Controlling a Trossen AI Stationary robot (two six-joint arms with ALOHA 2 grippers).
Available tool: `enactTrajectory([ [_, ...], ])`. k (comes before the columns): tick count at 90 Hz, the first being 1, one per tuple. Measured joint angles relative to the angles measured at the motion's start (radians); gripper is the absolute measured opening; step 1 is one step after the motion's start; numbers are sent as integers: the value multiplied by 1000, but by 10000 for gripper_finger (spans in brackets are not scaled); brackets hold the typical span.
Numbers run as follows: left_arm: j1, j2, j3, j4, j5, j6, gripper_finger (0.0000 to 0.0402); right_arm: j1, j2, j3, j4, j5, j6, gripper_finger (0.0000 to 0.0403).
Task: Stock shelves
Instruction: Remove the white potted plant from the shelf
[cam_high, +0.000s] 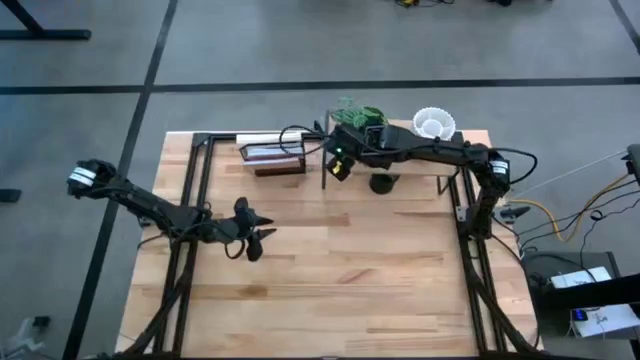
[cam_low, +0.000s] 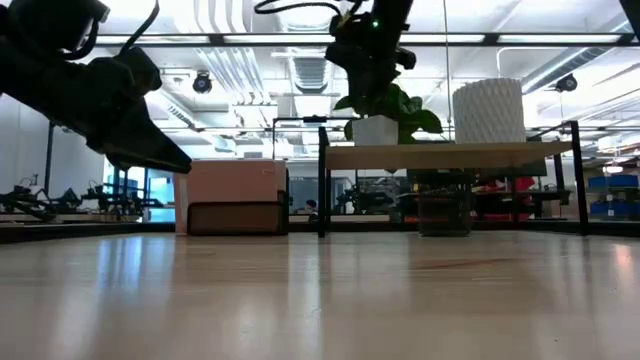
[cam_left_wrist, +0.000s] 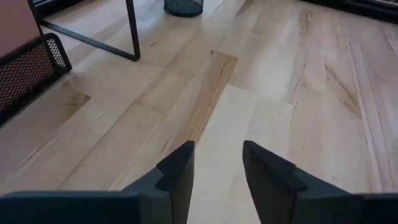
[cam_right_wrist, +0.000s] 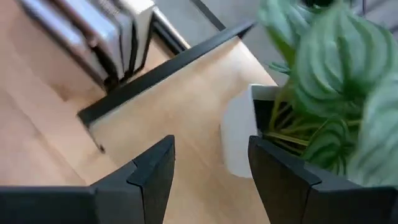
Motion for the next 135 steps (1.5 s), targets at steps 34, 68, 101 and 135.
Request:
enactTrajectory([
  [34,0,0,0,-1,0,0,118,-1,0,-61,-1,11,-306,196],
  [68,0,0,0,-2,0,0,102,-9,0,-69,1,117,-331,209],
  [101,0,0,0,-2,0,0,119,-27,0,-129,9,120,-330,234],
  [135,0,0,0,-2,0,0,131,-24,0,-133,2,112,-336,240],
])
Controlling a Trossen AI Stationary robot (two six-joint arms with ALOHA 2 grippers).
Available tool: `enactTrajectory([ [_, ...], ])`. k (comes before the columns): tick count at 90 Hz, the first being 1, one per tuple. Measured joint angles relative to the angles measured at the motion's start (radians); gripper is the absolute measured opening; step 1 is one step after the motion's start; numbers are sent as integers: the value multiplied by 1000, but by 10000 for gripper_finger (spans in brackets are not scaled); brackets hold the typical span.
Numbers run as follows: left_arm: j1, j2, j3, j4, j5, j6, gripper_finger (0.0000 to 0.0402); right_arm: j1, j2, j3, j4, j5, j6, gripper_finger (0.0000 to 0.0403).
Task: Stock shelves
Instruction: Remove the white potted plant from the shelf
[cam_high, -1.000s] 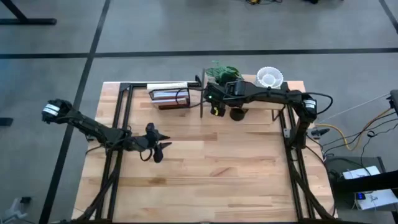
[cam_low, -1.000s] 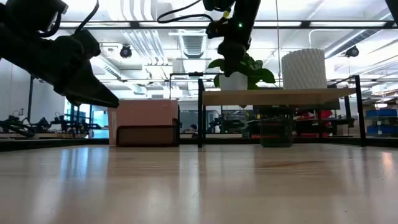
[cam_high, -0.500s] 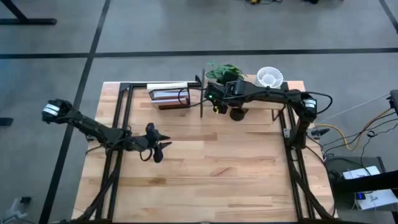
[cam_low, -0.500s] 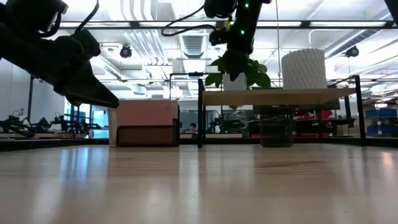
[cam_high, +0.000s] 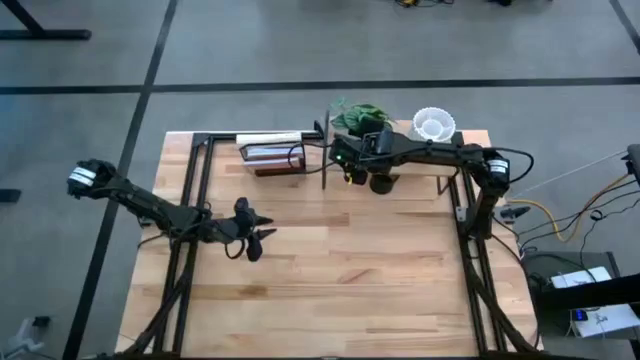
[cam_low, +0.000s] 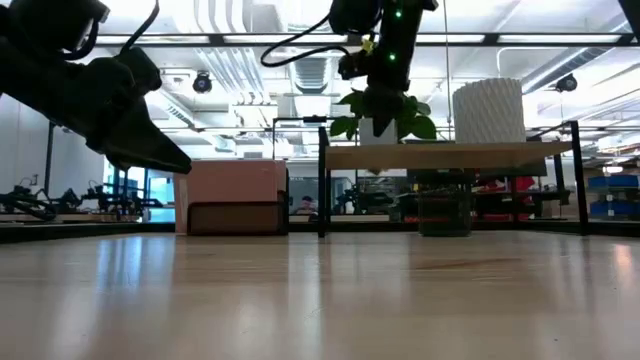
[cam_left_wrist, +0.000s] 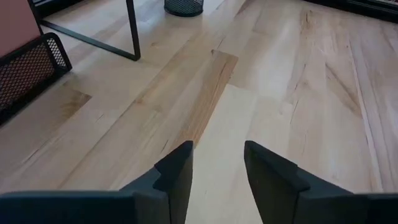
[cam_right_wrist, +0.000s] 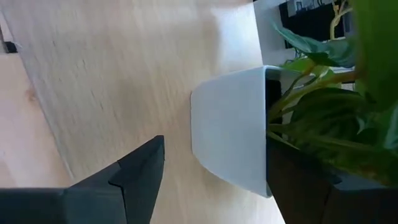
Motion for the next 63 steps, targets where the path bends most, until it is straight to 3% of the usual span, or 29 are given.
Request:
enactTrajectory([
  [25,0,0,0,0,0,0,118,28,0,3,-55,-58,-2,223],
  [63,0,0,0,1,0,0,102,74,-17,5,-108,-51,14,223],
])
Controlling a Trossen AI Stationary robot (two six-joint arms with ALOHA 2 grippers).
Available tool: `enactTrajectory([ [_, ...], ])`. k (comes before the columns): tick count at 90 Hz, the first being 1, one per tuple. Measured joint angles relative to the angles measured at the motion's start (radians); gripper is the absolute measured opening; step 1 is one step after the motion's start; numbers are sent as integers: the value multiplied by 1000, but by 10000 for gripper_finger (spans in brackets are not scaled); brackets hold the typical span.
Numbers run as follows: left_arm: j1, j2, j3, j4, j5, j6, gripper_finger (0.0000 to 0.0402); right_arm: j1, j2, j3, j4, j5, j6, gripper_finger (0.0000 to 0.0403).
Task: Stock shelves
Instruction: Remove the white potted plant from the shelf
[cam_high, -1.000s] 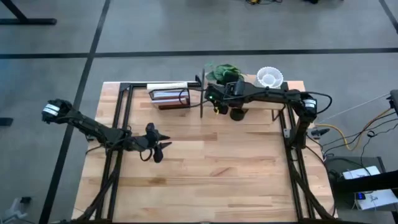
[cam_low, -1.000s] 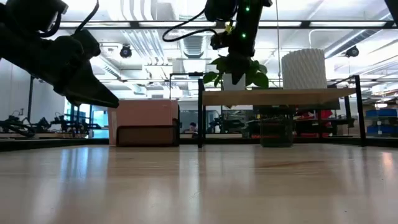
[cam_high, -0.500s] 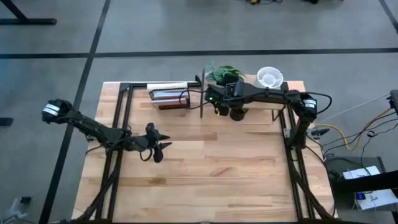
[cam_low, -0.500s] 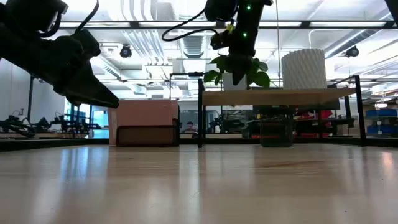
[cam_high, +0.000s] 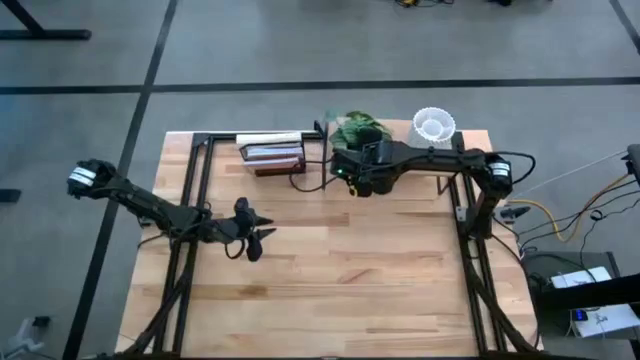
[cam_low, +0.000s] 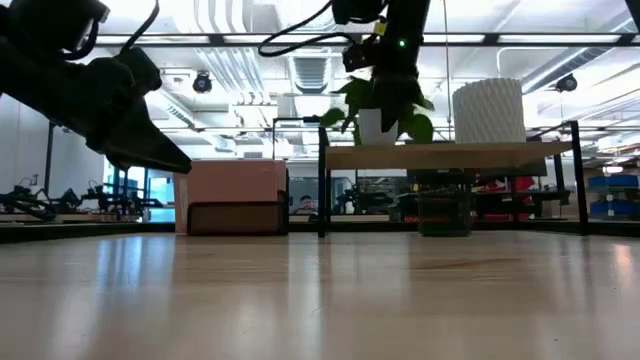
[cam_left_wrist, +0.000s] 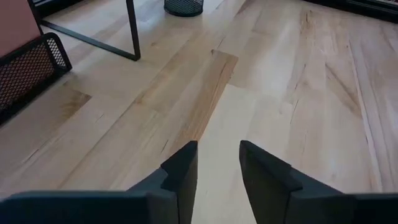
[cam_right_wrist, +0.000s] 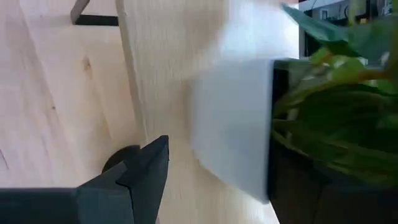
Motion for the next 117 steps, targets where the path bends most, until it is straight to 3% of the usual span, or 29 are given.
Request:
enactTrajectory([
  [53,0,0,0,0,0,0,128,40,-44,1,-62,-2,41,195],
  [89,0,0,0,-1,0,-4,111,67,-50,1,-93,2,90,187],
  [103,0,0,0,0,0,-4,105,90,-63,1,-94,101,116,196],
  [117,0,0,0,-1,0,-4,102,99,-80,1,-94,117,124,215],
])
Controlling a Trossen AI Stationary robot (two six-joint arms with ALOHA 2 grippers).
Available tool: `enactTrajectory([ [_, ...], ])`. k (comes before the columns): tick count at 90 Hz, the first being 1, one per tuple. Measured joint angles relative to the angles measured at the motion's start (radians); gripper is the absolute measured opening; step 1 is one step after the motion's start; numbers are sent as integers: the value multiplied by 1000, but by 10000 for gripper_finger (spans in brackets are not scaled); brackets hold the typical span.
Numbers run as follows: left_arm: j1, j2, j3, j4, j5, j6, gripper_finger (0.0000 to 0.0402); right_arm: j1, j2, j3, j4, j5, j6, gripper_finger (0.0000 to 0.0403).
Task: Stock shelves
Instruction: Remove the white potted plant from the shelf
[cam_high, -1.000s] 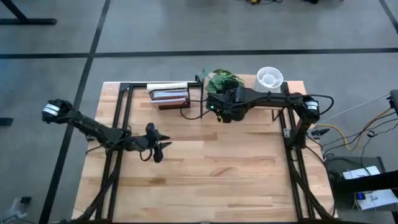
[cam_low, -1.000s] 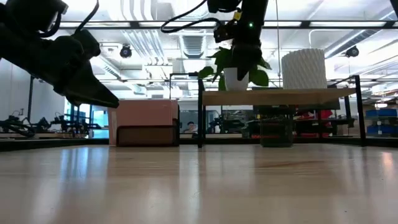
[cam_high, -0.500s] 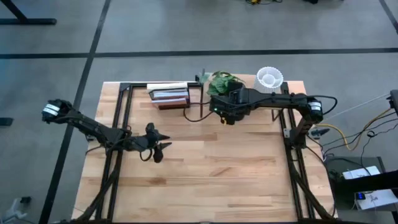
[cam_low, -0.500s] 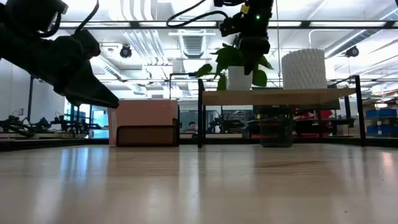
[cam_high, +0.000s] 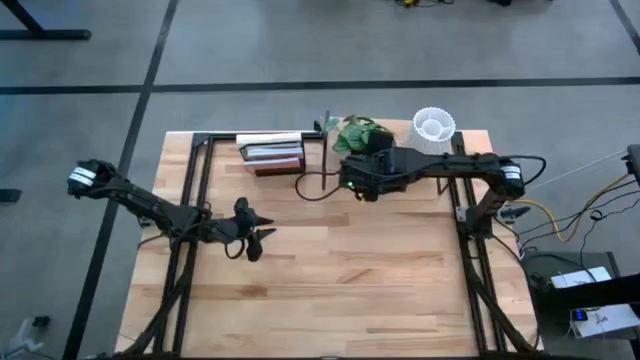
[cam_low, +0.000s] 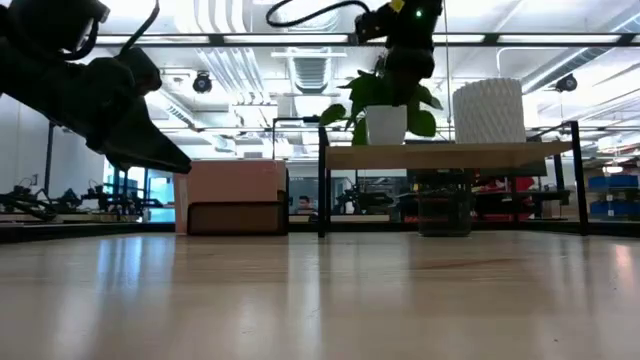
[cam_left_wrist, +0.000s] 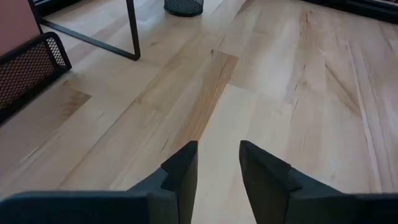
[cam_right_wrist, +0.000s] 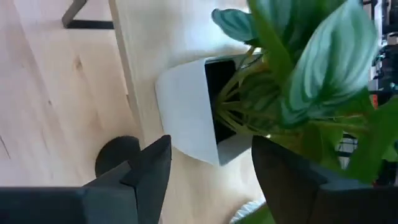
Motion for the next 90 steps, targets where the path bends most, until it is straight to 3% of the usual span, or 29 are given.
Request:
enactTrajectory([
  [24,0,0,0,0,0,0,114,56,-37,0,0,2,86,259],
  [71,0,0,0,0,0,0,121,249,-55,-44,12,46,424,339],
  [90,0,0,0,0,0,0,110,300,-54,-125,32,140,628,354],
])
